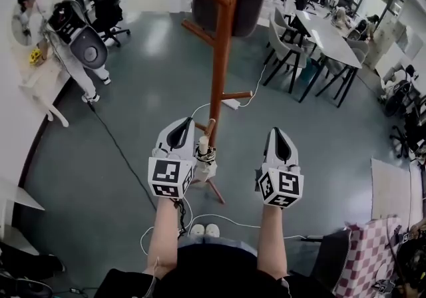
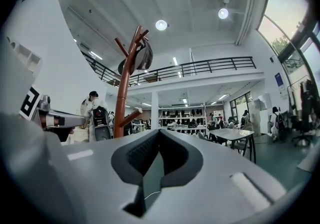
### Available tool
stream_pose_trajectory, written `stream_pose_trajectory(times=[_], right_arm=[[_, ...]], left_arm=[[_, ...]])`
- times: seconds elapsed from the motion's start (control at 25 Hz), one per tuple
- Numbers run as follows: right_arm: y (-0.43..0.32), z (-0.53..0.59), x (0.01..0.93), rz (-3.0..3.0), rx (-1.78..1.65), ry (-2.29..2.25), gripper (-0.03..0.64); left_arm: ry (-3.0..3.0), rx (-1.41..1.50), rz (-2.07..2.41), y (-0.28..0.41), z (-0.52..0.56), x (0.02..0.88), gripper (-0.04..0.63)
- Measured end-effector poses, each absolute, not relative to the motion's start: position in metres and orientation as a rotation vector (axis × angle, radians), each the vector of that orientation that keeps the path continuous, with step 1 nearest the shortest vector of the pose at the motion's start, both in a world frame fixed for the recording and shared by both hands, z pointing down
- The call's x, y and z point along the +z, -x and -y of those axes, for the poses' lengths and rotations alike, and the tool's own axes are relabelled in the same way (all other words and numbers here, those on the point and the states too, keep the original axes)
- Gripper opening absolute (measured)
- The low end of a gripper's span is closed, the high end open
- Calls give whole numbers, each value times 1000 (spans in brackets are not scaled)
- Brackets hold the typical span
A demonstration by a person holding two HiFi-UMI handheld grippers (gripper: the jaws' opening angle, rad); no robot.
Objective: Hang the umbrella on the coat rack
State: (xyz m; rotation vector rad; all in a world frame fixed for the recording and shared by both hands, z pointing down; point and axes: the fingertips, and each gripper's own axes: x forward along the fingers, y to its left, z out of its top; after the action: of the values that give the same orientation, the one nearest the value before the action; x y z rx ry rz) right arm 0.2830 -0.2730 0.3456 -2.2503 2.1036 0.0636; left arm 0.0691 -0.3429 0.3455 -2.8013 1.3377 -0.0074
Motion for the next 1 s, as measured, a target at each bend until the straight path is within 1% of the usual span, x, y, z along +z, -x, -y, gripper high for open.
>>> stream_pose_trajectory(times=[1.0], right_arm=[[-269, 278, 355, -2151, 37, 2237, 6]], left_arm=[[2814, -16, -1339, -66, 346, 350, 3]])
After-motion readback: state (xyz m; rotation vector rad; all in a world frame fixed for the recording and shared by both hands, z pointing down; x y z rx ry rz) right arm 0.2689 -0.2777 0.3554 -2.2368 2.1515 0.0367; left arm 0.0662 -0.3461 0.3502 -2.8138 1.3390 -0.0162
